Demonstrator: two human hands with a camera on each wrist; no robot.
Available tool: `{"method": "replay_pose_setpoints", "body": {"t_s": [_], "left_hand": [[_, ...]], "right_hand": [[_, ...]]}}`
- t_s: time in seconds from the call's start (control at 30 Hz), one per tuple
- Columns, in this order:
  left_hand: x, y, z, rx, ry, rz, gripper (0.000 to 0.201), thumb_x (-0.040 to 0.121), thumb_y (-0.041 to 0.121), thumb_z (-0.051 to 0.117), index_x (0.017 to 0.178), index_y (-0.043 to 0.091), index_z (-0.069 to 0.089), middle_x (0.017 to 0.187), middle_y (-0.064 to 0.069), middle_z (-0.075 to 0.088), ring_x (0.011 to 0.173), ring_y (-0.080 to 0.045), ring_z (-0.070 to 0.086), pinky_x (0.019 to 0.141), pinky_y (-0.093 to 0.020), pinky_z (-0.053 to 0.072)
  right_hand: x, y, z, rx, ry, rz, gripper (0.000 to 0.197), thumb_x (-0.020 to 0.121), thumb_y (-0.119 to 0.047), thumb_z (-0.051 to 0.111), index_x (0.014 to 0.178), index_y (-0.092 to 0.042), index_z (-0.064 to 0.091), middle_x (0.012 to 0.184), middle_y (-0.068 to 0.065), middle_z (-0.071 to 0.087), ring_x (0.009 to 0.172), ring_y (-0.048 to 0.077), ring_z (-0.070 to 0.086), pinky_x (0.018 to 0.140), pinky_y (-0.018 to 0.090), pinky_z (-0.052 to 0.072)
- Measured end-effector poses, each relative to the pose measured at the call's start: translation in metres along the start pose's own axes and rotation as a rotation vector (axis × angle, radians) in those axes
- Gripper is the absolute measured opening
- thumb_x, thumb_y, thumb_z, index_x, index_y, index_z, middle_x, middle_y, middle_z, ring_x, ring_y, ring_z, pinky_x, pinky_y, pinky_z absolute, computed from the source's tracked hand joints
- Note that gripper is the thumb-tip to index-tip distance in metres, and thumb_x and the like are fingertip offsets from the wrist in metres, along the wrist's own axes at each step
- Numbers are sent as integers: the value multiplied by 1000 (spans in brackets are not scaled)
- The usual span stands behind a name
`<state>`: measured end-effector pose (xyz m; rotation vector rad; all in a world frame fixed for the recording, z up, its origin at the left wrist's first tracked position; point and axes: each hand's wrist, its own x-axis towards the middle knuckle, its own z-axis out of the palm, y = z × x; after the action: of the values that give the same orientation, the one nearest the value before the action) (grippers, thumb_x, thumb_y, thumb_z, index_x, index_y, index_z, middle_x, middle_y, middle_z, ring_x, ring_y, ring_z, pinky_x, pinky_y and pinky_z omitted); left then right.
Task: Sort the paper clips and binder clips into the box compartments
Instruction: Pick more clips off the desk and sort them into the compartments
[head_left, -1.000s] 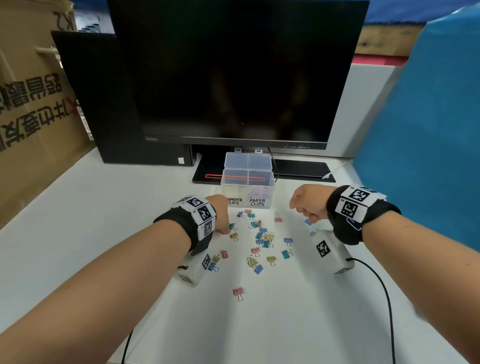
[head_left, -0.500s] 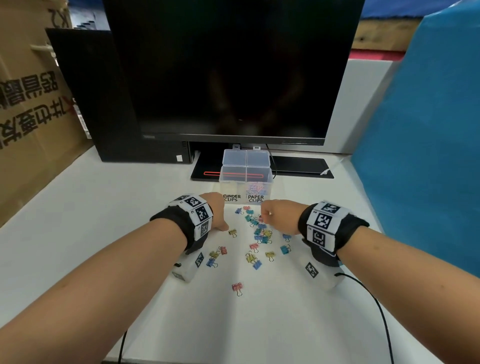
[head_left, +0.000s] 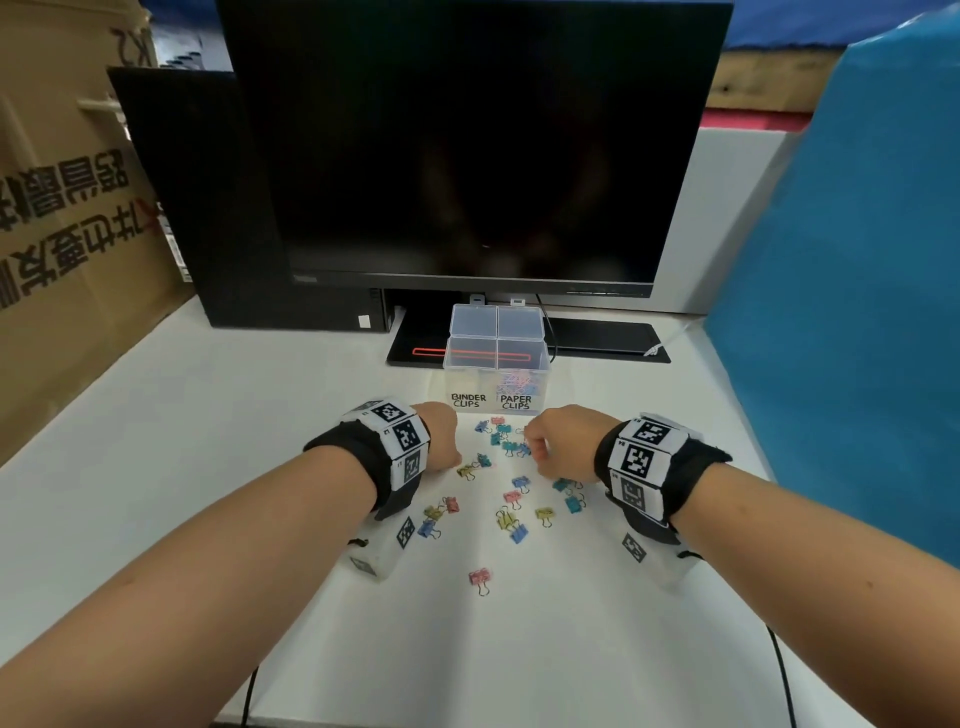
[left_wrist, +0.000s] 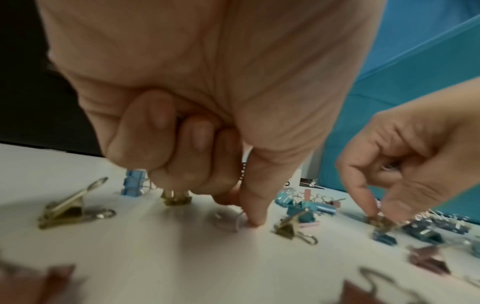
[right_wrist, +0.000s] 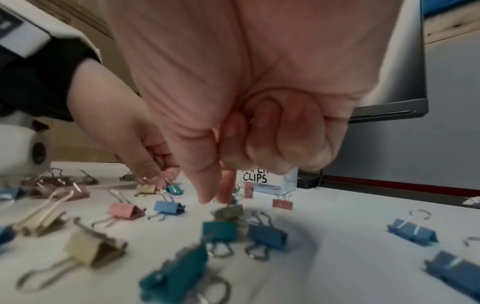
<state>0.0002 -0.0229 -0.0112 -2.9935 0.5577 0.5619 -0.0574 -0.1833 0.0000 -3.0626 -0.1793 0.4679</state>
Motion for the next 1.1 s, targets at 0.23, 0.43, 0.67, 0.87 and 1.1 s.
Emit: {"method": "replay_pose_setpoints", "body": {"t_s": [0.23, 0.43, 0.67, 0.87, 1.1], "left_hand": [[-6, -38, -27, -542, -64, -97, 18, 94, 22, 41, 91, 9, 52, 82, -7, 56, 65, -20, 48, 56, -25, 39], [-29, -92, -9, -1123, -155, -190, 19, 90, -5, 41, 75, 7, 42, 59, -8, 42, 39, -11, 30, 34, -17, 19], [-35, -121, 7, -1223, -126, -269, 24, 88, -12, 32, 87, -4, 55, 61, -11, 44, 40, -12, 32, 30, -14, 20], [-34, -118, 10, -1127, -146, -297, 27, 96, 0, 29, 90, 2, 55, 59, -4, 40, 41, -9, 27, 32, -12, 17], [-43, -92, 8, -342, -284, -156, 52, 78, 68, 54, 75, 16, 53, 66, -1, 49, 55, -18, 42, 54, -23, 35]], "right_hand": [[12, -30, -4, 74, 73, -155, 30, 91, -22, 56, 120, -23, 58, 125, 1, 59, 106, 22, 57, 88, 30, 49], [28, -46, -2, -137, 15, -139, 26, 89, -23, 59, 108, -6, 64, 109, 10, 68, 99, 26, 65, 79, 31, 53], [31, -42, -4, -40, 8, -67, 31, 87, -30, 62, 105, -6, 64, 100, 6, 67, 91, 23, 63, 81, 31, 52], [26, -22, -12, -43, -48, 16, 29, 87, -30, 63, 70, -13, 47, 73, 1, 51, 72, 19, 48, 60, 22, 40], [20, -36, -6, 19, 11, -117, 22, 87, -24, 61, 106, -13, 63, 113, 3, 62, 90, 18, 52, 75, 24, 41]]}}
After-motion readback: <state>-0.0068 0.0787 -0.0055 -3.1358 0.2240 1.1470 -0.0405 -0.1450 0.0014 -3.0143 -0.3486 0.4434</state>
